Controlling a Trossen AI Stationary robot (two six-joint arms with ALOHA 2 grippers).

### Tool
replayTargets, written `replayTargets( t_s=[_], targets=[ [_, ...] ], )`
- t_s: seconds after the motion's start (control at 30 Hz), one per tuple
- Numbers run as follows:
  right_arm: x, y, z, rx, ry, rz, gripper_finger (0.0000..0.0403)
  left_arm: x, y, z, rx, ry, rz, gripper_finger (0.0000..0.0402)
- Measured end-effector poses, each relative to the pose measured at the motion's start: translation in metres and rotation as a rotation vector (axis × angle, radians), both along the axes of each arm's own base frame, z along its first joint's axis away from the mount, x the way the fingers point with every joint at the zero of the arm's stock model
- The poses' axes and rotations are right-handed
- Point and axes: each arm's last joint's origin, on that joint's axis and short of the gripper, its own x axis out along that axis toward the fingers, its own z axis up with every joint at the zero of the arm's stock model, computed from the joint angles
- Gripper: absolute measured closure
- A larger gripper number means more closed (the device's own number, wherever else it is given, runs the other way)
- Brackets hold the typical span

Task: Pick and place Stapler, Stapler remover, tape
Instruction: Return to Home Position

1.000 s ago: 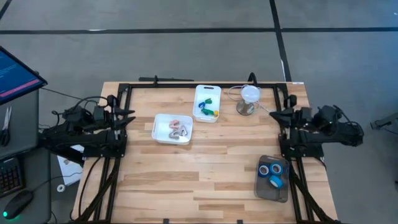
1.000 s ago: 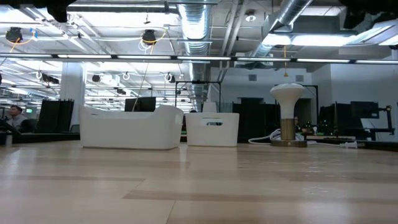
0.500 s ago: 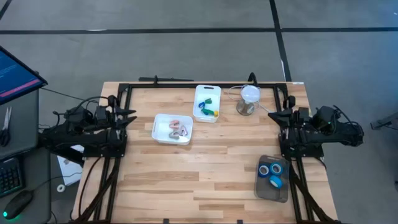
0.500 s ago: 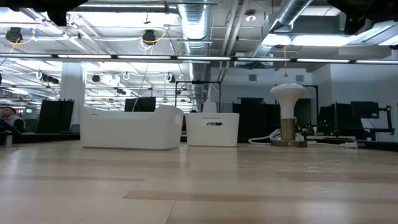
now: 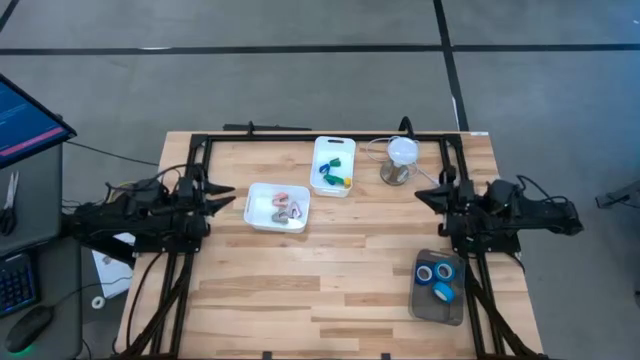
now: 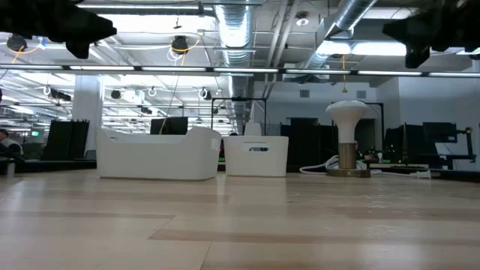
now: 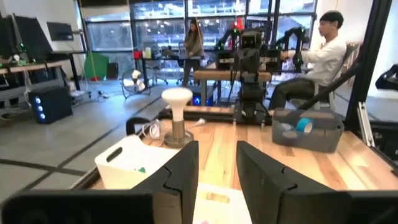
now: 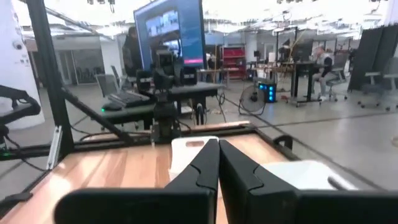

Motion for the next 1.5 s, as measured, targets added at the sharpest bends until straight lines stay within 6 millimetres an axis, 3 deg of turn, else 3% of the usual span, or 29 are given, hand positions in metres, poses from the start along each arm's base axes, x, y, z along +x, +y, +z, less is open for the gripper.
replayTargets(
  t_s=[0.57,0.7,0.93,1.5],
  targets=[
    [0.019,0.001,-0.054,0.035,0.031,0.004,0.0401,0.001,0.0,0.0,0.005,-0.022,0.0,0.0302],
    [0.019,0.001,-0.056,0.068,0.037,0.03,0.0401,0.001,0.0,0.0,0.005,-0.023,0.0,0.0302],
    [0.02,0.009,-0.058,0.055,0.062,0.278,0.0401,0.001,0.0,0.001,0.005,-0.03,0.0,0.0302],
    [0.02,0.008,-0.061,0.041,0.096,0.252,0.0401,0.001,0.0,0.001,0.005,-0.029,0.0,0.0302]
  ],
)
